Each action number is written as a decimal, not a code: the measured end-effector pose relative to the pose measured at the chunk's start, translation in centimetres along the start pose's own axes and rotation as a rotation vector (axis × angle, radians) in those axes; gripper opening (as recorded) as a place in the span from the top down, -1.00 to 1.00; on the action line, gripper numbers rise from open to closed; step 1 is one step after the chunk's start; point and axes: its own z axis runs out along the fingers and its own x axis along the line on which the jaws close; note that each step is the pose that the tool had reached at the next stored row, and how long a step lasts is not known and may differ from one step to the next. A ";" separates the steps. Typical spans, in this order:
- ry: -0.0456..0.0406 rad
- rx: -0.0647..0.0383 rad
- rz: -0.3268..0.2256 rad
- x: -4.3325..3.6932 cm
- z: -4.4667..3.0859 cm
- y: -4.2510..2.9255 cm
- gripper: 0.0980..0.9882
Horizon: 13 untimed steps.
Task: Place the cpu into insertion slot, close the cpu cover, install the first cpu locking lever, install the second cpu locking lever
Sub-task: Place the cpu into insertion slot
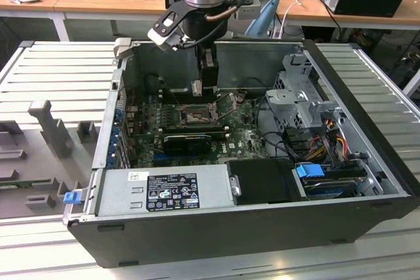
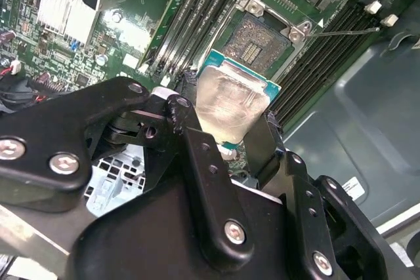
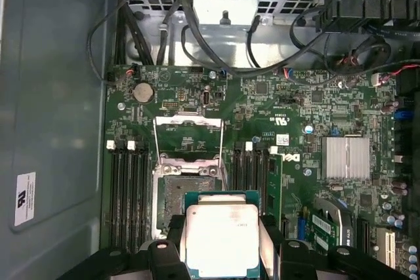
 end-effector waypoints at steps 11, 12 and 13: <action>-0.0003 0.004 0.004 -0.01 0.48 0.01 0.03; -0.0003 0.004 0.004 -0.01 0.51 0.01 0.03; -0.0004 0.004 0.004 -0.01 0.54 0.01 0.03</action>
